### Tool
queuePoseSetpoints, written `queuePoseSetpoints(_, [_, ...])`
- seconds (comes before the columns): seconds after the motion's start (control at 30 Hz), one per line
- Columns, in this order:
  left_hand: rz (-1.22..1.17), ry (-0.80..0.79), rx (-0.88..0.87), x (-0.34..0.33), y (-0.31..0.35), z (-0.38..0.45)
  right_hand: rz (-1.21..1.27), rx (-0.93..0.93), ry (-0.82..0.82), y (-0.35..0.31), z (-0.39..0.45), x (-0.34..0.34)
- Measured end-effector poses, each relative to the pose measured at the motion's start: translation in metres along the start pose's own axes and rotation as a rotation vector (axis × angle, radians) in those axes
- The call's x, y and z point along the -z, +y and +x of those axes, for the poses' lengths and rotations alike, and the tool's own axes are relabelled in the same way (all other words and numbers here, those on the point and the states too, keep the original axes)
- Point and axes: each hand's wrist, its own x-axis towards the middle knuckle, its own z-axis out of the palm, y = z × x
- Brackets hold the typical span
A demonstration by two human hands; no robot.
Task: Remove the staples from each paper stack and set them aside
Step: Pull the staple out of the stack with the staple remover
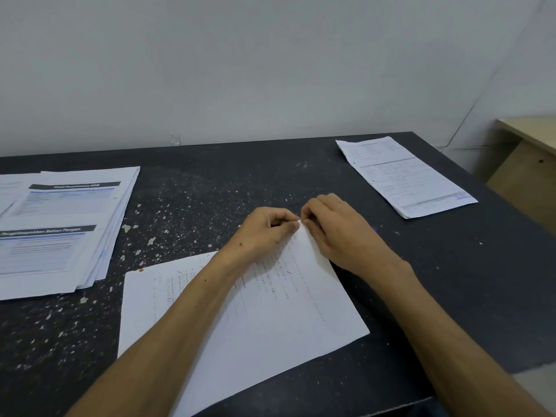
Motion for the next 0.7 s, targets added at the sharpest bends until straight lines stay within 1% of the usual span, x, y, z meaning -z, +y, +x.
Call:
queuePoseSetpoints(0.07, [0.009,0.005,-0.005,0.0,0.0,0.0,-0.125,0.055,0.011,-0.002,0.0,-0.001])
queuePoseSetpoints(0.13, [0.017,0.007,-0.004,0.0,0.001,0.0,-0.201,0.066,0.001,-0.004,0.001,-0.003])
queuePoseSetpoints(0.3, [0.042,0.012,-0.014,0.0,-0.001,0.001,-0.278,0.074,-0.07,-0.012,0.0,-0.001])
queuePoseSetpoints(0.43, [0.087,0.021,-0.034,-0.002,-0.005,0.002,-0.341,0.033,-0.192,-0.015,0.007,0.007])
queuePoseSetpoints(0.6, [0.162,0.024,-0.048,-0.002,-0.005,0.004,-0.526,0.005,-0.371,-0.029,0.023,0.021])
queuePoseSetpoints(0.7, [0.226,0.043,-0.073,-0.005,-0.005,0.006,-0.521,-0.081,-0.511,-0.039,0.032,0.028])
